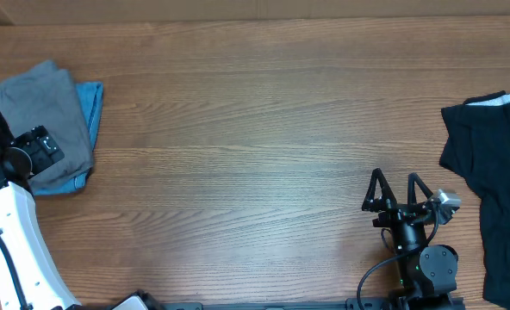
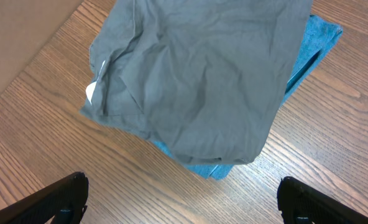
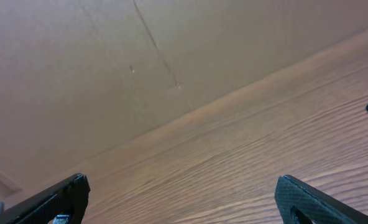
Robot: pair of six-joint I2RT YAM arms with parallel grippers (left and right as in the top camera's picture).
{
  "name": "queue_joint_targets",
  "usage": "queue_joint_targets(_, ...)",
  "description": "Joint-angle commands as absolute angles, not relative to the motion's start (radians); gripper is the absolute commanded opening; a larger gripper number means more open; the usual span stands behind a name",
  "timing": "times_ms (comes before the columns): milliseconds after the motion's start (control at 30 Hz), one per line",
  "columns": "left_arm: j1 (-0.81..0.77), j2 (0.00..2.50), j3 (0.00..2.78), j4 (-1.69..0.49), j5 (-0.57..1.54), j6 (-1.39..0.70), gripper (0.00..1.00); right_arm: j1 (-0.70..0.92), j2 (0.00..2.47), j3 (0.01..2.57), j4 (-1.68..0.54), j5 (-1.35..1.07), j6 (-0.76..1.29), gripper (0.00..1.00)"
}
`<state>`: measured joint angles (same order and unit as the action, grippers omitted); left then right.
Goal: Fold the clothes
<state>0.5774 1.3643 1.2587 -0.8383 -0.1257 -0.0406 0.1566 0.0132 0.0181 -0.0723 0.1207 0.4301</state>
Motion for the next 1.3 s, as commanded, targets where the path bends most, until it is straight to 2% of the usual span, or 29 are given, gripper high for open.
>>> queue_joint_targets(0, 0.574, 1.37, 1.261, -0.834, -0.138, -0.014, 1.0, 0.135, 0.003, 0.008, -0.07, 0.141, 0.389, 1.0)
queue_joint_targets(1267, 0.549, 1.363, 1.254, -0.837, -0.138, -0.014, 1.0, 0.126, 0.003, 0.008, -0.07, 0.133, 0.39, 1.0)
